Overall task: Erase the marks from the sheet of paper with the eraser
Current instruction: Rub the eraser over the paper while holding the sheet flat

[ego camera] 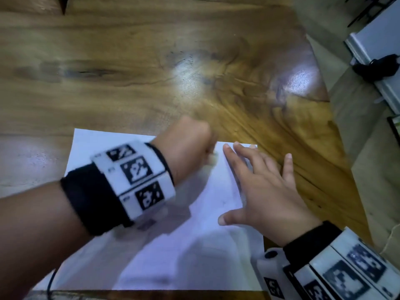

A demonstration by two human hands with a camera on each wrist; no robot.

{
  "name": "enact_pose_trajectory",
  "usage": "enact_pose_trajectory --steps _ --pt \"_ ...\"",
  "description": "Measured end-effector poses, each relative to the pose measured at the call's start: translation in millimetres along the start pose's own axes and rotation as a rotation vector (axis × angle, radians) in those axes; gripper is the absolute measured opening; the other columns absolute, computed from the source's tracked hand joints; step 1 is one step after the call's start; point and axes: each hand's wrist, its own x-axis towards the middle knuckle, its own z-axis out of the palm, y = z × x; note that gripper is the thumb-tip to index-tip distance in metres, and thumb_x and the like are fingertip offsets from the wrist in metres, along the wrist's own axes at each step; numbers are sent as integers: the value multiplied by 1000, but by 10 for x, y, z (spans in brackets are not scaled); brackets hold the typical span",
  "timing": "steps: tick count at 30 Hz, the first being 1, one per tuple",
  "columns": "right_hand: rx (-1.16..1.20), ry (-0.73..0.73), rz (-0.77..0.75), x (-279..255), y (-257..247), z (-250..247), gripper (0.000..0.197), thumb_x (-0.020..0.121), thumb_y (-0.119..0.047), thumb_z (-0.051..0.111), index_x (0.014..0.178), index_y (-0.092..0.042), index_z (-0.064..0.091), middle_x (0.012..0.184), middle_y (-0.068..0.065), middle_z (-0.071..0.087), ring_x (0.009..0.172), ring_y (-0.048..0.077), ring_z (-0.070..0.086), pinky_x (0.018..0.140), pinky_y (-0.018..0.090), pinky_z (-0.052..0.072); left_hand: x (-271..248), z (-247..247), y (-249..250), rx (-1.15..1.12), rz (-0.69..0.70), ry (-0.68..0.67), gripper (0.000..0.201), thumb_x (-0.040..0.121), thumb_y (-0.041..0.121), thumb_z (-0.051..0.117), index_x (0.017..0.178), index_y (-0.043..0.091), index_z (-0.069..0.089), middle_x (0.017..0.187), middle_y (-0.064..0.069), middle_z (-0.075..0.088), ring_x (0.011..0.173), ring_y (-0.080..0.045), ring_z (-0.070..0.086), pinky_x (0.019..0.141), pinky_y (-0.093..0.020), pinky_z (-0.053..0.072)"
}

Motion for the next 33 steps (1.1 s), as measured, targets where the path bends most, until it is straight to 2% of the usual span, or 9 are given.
enact_pose_trajectory --steps 2,5,11,16,19,22,25,29,33 --pt "-4 -3 0 0 -5 -4 123 59 -67 69 142 -43 -19 149 -23 -15 139 6 -17 107 53 -21 -1 -9 -24 -25 -11 30 8 78 18 60 70 18 62 75 -6 64 70 -21 49 63 -25 33" --pt "3 -7 8 -2 1 -6 124 58 -67 70 142 -44 -18 149 -23 -14 138 5 -17 106 53 -22 -285 115 22 -16 106 -142 25 75 16 62 55 21 46 57 4 46 58 -14 42 54 -21 28" --pt "9 -22 10 0 4 -13 122 59 -67 68 140 -45 -20 148 -23 -16 137 4 -19 108 59 -18 -482 211 38 -8 107 -199 14 83 25 53 71 17 55 80 1 52 77 -21 55 69 -31 43" --pt "23 -14 35 17 -61 6 117 59 -73 63 138 -50 -21 146 -21 -17 133 5 -19 107 65 -11 -470 104 33 -24 64 -185 8 78 29 57 78 20 59 80 3 61 73 -17 54 63 -27 40" --pt "6 -16 45 20 -72 14 117 59 -74 62 138 -49 -20 147 -20 -15 134 6 -17 107 66 -9 -188 -69 -93 -91 -74 -31 14 70 24 69 83 23 67 69 6 60 65 -12 49 58 -22 32" --pt "-17 -18 51 10 -76 9 118 59 -74 62 139 -48 -20 148 -19 -14 136 8 -15 107 67 -7 110 -156 -135 -126 -120 89 14 70 18 71 83 16 70 77 -2 68 68 -12 50 57 -20 32" --pt "-26 -20 51 8 -68 -3 117 59 -75 61 139 -48 -20 148 -18 -14 136 9 -15 106 68 -5 128 -88 -105 -114 -69 55 8 72 17 69 79 12 70 74 -2 67 68 -12 48 48 -12 30" --pt "-19 -15 40 8 -73 -5 116 60 -74 61 139 -47 -19 149 -17 -14 137 10 -15 105 69 -6 -115 13 -111 -100 32 -127 9 71 25 71 76 17 71 74 1 70 65 -10 50 53 -4 27" --pt "-37 2 38 9 -78 3 117 59 -74 61 140 -47 -19 150 -15 -11 139 11 -13 105 68 -7 131 -102 -100 -98 -47 -2 10 73 18 68 83 14 69 87 -3 71 72 -12 50 51 -9 30"
